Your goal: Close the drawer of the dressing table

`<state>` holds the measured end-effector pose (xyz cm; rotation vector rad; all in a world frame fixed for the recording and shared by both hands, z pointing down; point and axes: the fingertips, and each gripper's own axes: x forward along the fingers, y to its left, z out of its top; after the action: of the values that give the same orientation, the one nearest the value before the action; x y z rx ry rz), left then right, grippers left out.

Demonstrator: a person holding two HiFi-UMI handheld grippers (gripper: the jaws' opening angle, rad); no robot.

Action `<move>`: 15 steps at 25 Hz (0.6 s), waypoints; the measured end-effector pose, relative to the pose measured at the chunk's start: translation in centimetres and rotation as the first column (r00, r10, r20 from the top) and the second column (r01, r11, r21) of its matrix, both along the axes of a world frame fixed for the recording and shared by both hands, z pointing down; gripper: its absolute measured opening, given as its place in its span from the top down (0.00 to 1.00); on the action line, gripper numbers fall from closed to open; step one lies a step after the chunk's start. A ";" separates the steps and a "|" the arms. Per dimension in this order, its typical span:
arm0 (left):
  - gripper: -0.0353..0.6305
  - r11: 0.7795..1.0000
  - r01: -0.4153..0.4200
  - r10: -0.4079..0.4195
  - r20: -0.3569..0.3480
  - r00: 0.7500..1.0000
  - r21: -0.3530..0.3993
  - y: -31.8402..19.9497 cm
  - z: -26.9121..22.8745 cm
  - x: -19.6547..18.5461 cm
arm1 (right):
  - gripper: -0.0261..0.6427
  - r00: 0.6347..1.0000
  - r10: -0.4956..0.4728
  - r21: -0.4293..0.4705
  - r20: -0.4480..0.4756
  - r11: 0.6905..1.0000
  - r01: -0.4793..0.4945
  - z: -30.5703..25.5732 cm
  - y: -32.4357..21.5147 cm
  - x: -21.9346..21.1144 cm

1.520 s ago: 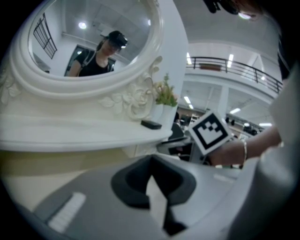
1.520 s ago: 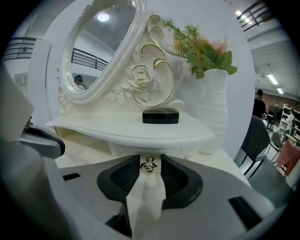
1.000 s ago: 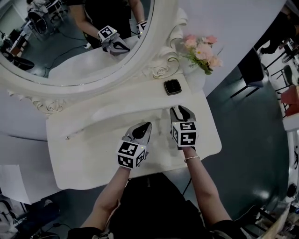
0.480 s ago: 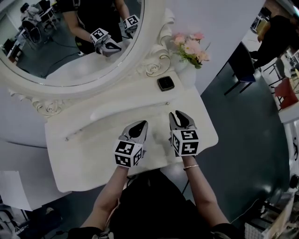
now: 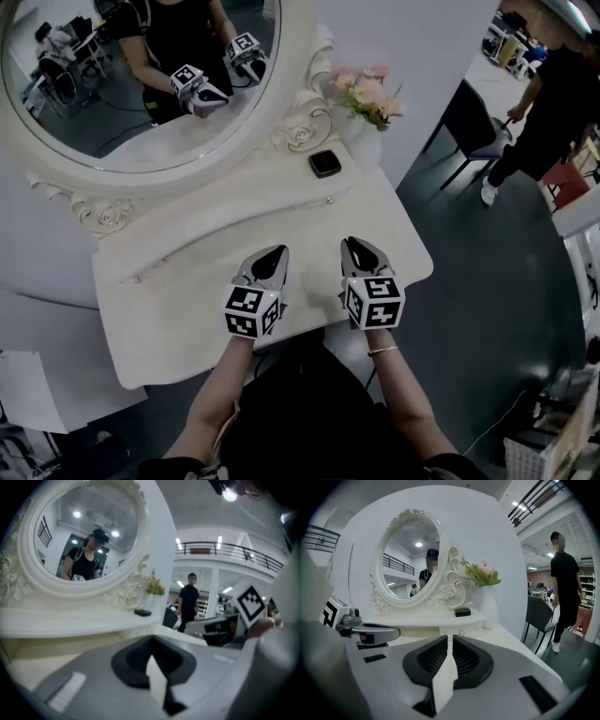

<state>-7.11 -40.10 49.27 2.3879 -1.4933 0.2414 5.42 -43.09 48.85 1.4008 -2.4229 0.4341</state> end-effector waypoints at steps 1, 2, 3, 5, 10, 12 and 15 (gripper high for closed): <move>0.94 1.000 -0.001 0.001 0.003 1.000 0.003 0.3 -0.1 -0.1 | 0.92 1.000 0.003 0.003 0.005 1.000 -0.003 -0.2 0.5 0.1; 0.94 1.000 -0.001 0.001 0.004 1.000 0.006 0.6 -0.1 -0.2 | 0.92 1.000 0.006 0.005 0.009 1.000 -0.006 -0.3 1.0 0.1; 0.94 1.000 -0.001 0.001 0.004 1.000 0.010 0.8 -0.2 -0.3 | 0.93 1.000 0.010 0.007 0.011 1.000 -0.010 -0.4 1.5 0.2; 0.94 1.000 -0.003 0.003 0.004 1.000 0.016 1.4 -0.4 -0.5 | 0.93 1.000 0.018 0.013 0.013 1.000 -0.019 -0.6 2.5 0.5; 0.94 1.000 -0.002 0.002 0.011 1.000 0.028 2.7 -0.8 -1.1 | 0.95 0.999 0.040 0.025 0.015 0.999 -0.040 -0.9 4.8 1.2; 0.94 1.000 -0.004 0.003 0.015 1.000 0.031 3.3 -1.0 -1.3 | 0.95 0.999 0.050 0.027 0.020 0.998 -0.051 -0.9 5.6 1.5; 0.94 0.999 -0.006 0.006 0.018 1.000 0.033 4.0 -1.1 -1.4 | 0.95 0.998 0.061 0.028 0.022 0.998 -0.061 -0.7 6.7 1.9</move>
<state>-8.53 -36.08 48.20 2.4229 -1.5098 0.2422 7.33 -36.38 48.11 1.4926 -2.4173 0.4322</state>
